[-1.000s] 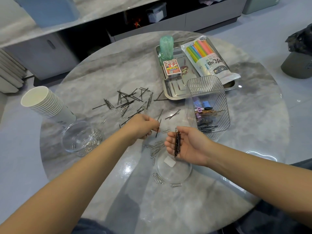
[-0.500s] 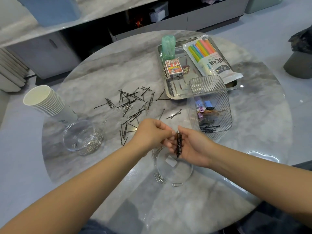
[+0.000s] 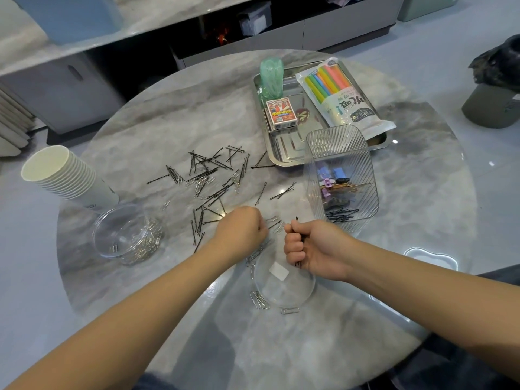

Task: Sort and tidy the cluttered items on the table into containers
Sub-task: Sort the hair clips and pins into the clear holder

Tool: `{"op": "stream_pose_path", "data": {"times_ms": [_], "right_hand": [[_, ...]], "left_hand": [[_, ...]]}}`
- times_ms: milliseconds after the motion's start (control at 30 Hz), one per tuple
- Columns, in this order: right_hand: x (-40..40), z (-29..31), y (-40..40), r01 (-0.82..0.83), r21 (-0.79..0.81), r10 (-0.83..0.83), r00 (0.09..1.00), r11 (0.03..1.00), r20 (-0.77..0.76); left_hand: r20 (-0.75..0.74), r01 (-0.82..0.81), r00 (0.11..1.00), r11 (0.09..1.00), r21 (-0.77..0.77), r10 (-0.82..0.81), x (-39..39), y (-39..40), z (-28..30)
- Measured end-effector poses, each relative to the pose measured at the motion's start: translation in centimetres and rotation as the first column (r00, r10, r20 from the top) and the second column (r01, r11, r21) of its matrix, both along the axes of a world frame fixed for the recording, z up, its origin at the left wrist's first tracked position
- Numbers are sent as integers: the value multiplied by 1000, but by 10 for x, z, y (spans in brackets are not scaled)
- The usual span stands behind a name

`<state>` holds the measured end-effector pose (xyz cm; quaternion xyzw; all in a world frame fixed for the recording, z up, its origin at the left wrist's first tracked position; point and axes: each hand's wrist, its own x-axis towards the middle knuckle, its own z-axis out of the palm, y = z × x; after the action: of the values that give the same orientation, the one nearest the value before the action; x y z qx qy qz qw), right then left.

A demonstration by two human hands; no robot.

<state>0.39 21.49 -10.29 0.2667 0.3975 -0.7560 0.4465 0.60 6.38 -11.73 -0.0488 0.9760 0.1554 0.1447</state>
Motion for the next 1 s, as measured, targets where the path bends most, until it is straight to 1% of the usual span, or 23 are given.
{"op": "stream_pose_path", "data": {"times_ms": [67, 133, 200, 267, 333, 433, 467, 500, 567, 633, 667, 733, 767, 867, 1000], "right_hand": [[0, 0, -1, -18, 44, 20, 999, 999, -40], [0, 0, -2, -34, 92, 42, 995, 995, -92], [0, -1, -3, -37, 122, 56, 987, 992, -150], [-1, 0, -4, -38, 126, 64, 975, 991, -211], [-1, 2, -6, -33, 114, 61, 965, 993, -255], [-1, 5, -7, -34, 104, 65, 948, 994, -311], [-1, 6, -7, -39, 102, 69, 945, 994, -318], [-1, 6, -7, -44, 102, 74, 946, 994, -314], [-3, 8, -7, -59, 102, 85, 957, 993, -276], [-4, 10, -7, -98, 101, 120, 965, 990, -233], [-6, 11, -5, -123, 100, 142, 965, 987, -219], [-6, 14, -5, -171, 84, 185, 960, 982, -212], [-7, 15, -5, -185, 69, 196, 958, 980, -209], [-6, 17, -2, -193, 22, 193, 960, 981, -203], [-5, 19, 1, -165, -34, 157, 974, 986, -166]], "left_hand": [[6, -22, 1000, 999, 38, 22, 2, 0, 3], [41, -116, 993, 974, 195, 110, 3, 0, 12], [142, -216, 975, 891, 399, 173, 4, 1, 26], [230, -297, 952, 781, 550, 200, 9, 2, 37], [273, -354, 934, 692, 630, 229, 13, 5, 40], [292, -383, 923, 637, 669, 249, 17, 7, 41], [281, -369, 929, 636, 678, 240, 18, 7, 42], [243, -333, 943, 657, 676, 227, 19, 6, 43], [93, -191, 981, 757, 625, 170, 19, 1, 45], [-18, -6, 1000, 834, 551, 19, 20, -6, 44], [-26, 75, 997, 847, 526, -73, 19, -8, 42], [-14, 180, 980, 847, 500, -200, 23, -12, 39], [-4, 201, 973, 841, 502, -230, 23, -11, 37], [13, 198, 970, 820, 537, -243, 26, -7, 30], [-42, 218, 972, 808, 548, -233, 30, 0, 29]]}}
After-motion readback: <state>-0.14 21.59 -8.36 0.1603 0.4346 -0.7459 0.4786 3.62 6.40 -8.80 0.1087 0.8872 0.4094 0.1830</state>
